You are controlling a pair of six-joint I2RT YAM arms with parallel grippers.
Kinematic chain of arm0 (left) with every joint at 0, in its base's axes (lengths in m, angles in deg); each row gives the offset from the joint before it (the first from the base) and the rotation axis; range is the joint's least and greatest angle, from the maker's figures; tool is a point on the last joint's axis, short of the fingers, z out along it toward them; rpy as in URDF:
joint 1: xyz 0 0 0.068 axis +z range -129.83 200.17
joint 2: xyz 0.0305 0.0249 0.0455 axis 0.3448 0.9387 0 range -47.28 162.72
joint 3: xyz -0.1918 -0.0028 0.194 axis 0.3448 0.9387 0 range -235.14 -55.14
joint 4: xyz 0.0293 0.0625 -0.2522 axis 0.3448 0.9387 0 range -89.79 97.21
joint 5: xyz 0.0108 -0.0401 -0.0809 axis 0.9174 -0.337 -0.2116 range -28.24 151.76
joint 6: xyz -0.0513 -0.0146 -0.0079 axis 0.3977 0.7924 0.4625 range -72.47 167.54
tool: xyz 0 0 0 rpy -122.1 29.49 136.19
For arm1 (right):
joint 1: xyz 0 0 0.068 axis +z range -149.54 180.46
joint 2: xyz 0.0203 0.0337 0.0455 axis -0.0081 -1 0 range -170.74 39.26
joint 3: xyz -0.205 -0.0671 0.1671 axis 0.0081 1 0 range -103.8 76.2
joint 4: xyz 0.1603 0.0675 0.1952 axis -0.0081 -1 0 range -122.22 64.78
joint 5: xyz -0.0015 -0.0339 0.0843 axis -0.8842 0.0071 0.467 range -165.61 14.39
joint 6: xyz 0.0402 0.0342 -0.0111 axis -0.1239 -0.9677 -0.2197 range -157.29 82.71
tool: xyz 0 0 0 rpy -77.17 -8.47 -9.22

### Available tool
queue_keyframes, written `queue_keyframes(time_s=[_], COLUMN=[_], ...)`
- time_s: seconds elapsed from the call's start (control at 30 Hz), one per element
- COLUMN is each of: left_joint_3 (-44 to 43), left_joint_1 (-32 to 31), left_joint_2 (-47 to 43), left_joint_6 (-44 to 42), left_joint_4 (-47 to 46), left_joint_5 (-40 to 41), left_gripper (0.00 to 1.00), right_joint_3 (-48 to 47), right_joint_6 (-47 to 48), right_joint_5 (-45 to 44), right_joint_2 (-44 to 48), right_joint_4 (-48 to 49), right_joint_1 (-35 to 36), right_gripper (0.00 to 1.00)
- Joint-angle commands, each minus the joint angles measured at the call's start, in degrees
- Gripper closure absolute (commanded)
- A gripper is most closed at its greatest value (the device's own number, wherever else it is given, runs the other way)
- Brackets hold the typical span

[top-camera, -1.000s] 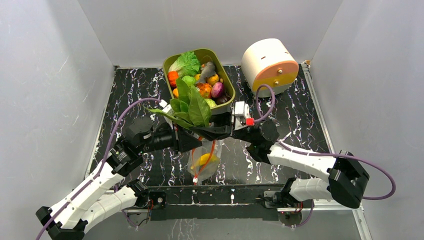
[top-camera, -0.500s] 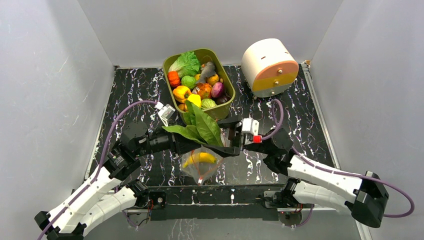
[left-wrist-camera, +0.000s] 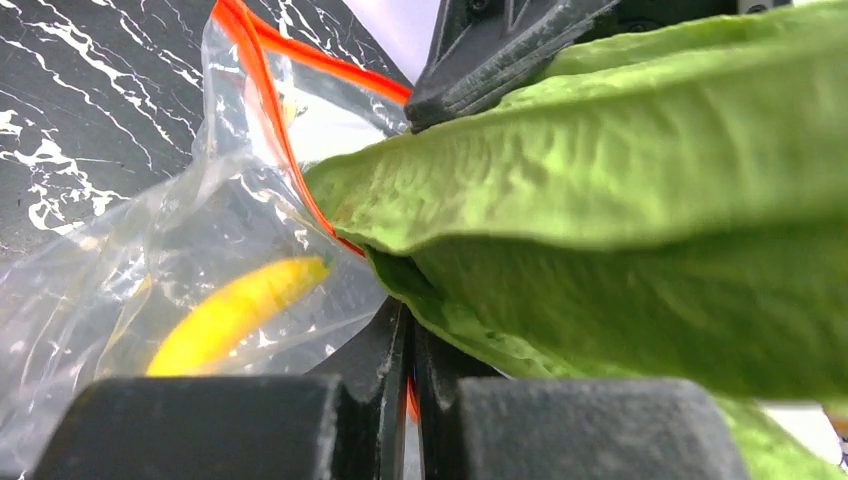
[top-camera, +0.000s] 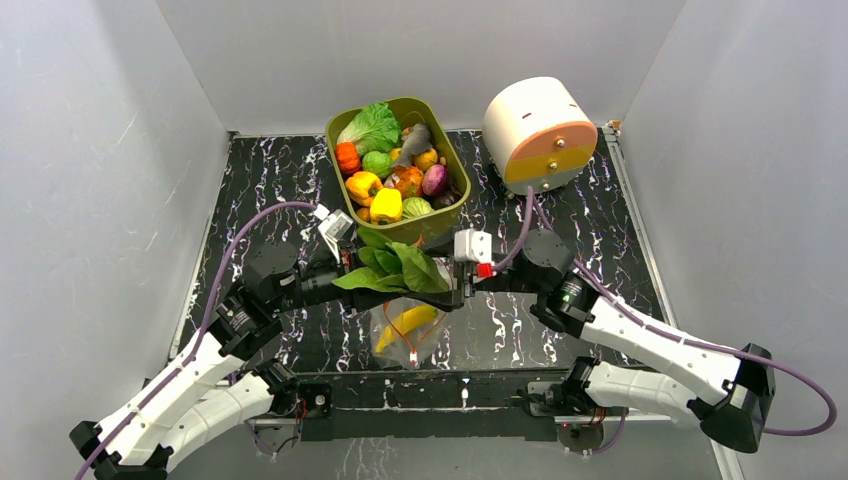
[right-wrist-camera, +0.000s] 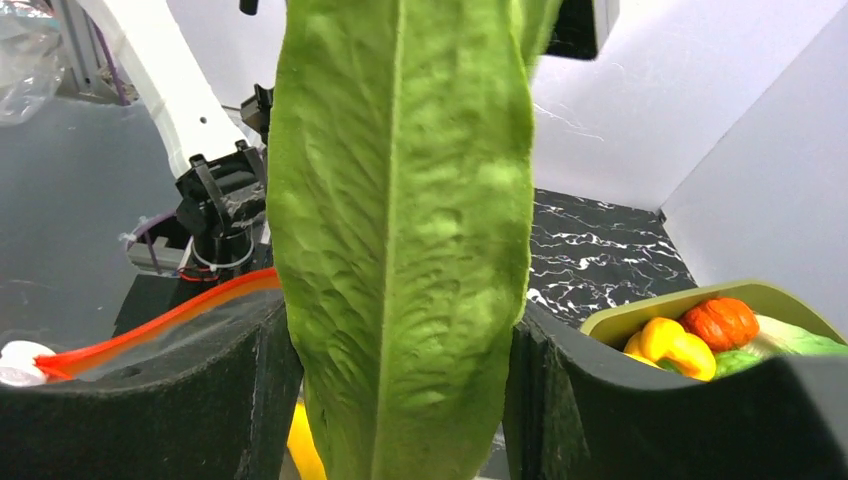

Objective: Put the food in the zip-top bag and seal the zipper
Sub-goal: Place the fake bread in the zipper food storage bag.

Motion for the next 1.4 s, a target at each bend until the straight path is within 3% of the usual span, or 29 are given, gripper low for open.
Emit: queue_keyframes(time_s=[0.0, 0.1, 0.2, 0.37, 0.43, 0.5, 0.53, 0.57, 0.63, 0.87, 1.13, 1.37], left_joint_3=[-0.6, -0.9, -1.7, -0.4, -0.3, -1.9, -3.2, -4.0, -4.4, -2.6, -1.8, -1.8], left_joint_1=[-0.1, -0.2, -0.1, -0.2, -0.2, -0.1, -0.1, -0.1, -0.1, -0.2, -0.2, -0.2], left_joint_2=[0.5, 0.3, -0.3, -0.3, -0.4, -0.6, -0.4, -0.2, 0.3, 1.5, 1.5, 1.7], left_joint_6=[-0.2, -0.6, -0.3, 4.9, 6.5, 5.5, 3.1, 1.9, 0.5, 0.8, 2.0, -1.4], left_joint_4=[-0.6, 0.4, 2.0, -4.1, -6.4, -4.9, -2.2, -0.6, 1.1, -2.5, -3.8, -0.2], left_joint_5=[-2.4, -2.7, -3.8, -8.1, -9.0, -7.9, -5.7, -4.4, -3.1, -3.5, -3.4, -1.1], left_gripper=[1.0, 1.0, 1.0, 1.0, 1.0, 1.0, 1.0, 1.0, 1.0, 1.0, 1.0, 1.0], right_joint_3=[-6.0, -5.4, -7.0, -0.5, 3.6, 7.3, 6.6, 3.4, -0.1, -4.9, -3.5, -9.1], right_joint_6=[0.6, 3.9, 7.5, 11.7, 13.1, 14.1, 11.0, 9.8, 9.1, 7.3, 7.9, 7.7], right_joint_5=[5.8, 5.9, 10.1, 13.3, 13.3, 9.9, 7.8, 7.8, 7.9, 2.9, 3.0, 1.0], right_joint_2=[-2.2, -1.4, 1.2, 0.6, 0.3, 2.2, 4.1, 5.2, 6.2, 8.1, 7.5, 6.6], right_joint_4=[-4.1, -3.6, -0.8, 14.1, 19.2, 17.1, 9.8, 0.2, -8.7, -22.6, -24.6, -35.7], right_joint_1=[0.2, 0.1, 0.2, 1.0, 1.0, 1.0, 1.0, 1.0, 1.0, 1.1, 1.0, 1.1], right_gripper=[0.46, 0.7, 0.76, 0.79, 0.76, 0.57, 0.43, 0.38, 0.33, 0.34, 0.47, 0.31])
